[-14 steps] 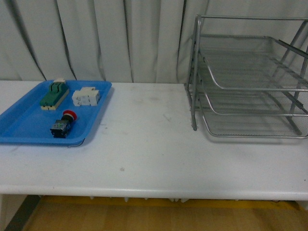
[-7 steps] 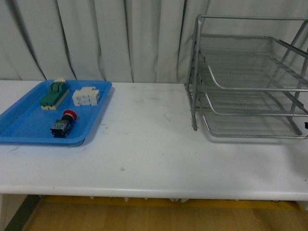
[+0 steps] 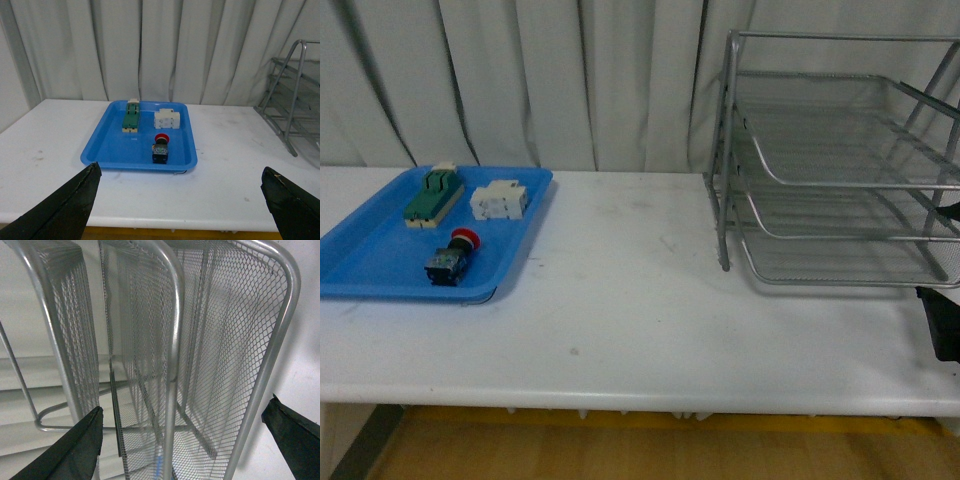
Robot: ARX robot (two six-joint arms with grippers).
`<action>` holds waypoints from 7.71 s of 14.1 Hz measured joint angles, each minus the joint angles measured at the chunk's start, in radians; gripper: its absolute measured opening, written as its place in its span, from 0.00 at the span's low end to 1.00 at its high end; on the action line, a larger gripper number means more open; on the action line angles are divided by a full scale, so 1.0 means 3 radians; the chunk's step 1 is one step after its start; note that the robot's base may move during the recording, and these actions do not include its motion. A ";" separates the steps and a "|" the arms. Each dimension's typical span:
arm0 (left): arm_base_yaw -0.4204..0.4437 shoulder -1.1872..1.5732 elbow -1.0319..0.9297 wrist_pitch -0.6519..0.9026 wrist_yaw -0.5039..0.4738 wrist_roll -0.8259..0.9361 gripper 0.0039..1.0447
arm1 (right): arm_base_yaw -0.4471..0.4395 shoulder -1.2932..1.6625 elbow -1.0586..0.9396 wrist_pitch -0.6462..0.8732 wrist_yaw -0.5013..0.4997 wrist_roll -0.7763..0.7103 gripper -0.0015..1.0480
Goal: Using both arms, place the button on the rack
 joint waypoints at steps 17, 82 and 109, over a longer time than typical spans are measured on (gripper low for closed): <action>0.0000 0.0000 0.0000 0.0000 0.0000 0.0000 0.94 | 0.0064 0.0203 0.0651 -0.0478 0.0000 -0.0262 0.06; 0.0000 0.0000 0.0001 0.0000 0.0000 0.0000 0.94 | 0.0300 -0.7378 -0.2475 -0.4136 0.0287 -0.4925 0.81; 0.0043 0.7743 0.4721 0.0247 0.0020 0.0284 0.94 | 0.0300 -0.7378 -0.2475 -0.4136 0.0287 -0.4925 0.94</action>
